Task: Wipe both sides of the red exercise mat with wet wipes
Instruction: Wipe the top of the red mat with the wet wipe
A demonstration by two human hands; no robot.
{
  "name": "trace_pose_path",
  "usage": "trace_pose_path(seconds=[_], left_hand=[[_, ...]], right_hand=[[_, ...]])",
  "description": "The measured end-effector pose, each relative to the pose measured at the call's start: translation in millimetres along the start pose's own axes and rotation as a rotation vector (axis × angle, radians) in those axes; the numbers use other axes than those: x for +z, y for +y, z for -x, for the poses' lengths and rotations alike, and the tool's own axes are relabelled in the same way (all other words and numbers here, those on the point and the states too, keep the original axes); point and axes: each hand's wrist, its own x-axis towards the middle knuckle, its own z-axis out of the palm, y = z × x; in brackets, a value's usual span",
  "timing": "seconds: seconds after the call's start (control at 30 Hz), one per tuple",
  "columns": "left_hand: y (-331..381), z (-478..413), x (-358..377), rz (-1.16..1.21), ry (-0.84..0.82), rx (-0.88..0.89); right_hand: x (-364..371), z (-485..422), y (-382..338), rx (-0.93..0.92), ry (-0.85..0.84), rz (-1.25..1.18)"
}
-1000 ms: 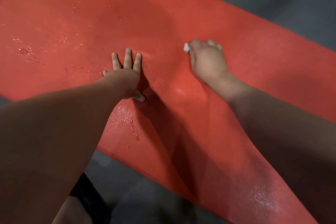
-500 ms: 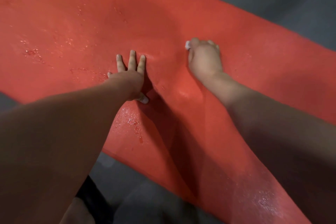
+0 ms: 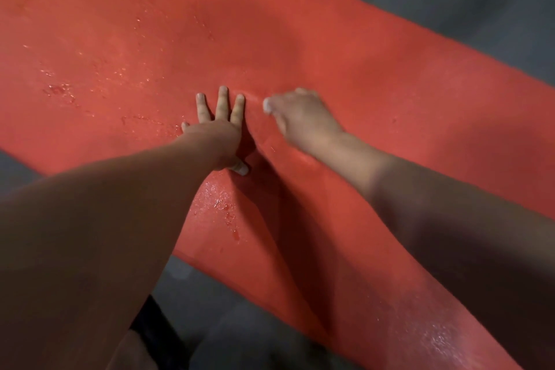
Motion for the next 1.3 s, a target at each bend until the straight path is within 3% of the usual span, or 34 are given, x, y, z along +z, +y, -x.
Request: trace_pose_path(seconds=[0.07,0.1,0.17,0.27,0.3,0.37,0.47,0.57,0.63,0.7,0.8,0.87,1.03,1.13,1.2,1.3], left_hand=[[0,-1,1,-0.003,0.003,-0.004],[0,-1,1,-0.002,0.004,-0.005],[0,-1,2,0.007,0.006,-0.002],[0,0,1,0.008,0.015,0.003],[-1,0,1,0.012,0.019,0.005],[-3,-1,2,0.021,0.030,0.016],[-7,0,2,0.029,0.060,0.039],[-14,4,2,0.025,0.099,0.072],[-22,9,2,0.018,0.136,0.111],[-35,16,4,-0.035,0.163,0.164],[-53,39,4,-0.162,0.125,0.212],[-65,60,0,-0.261,0.094,0.241],[-78,104,-16,-0.505,0.114,0.302],[-82,122,-21,-0.539,0.083,0.342],[-83,128,-16,-0.507,0.081,0.376],[-87,116,7,-0.347,0.150,0.402]], right_hand=[[5,14,-6,-0.269,-0.086,0.019],[3,12,-1,-0.304,-0.115,0.055],[-3,-1,18,-0.137,-0.082,0.106],[-15,-14,51,0.334,0.113,0.158],[-15,-12,49,0.380,0.144,0.168],[-8,1,25,0.311,0.128,0.125],[10,44,-21,0.027,0.056,0.050],[15,77,-40,-0.258,-0.018,0.084],[10,74,-29,-0.319,-0.044,0.161],[5,59,-11,-0.124,0.022,0.207],[-7,49,-1,0.390,0.185,0.223],[-1,57,-21,0.447,0.183,0.167],[30,101,-88,-0.100,-0.044,0.118],[26,105,-91,-0.242,-0.087,0.125],[19,96,-81,-0.146,-0.066,0.156],[5,84,-59,0.234,0.001,0.157]])
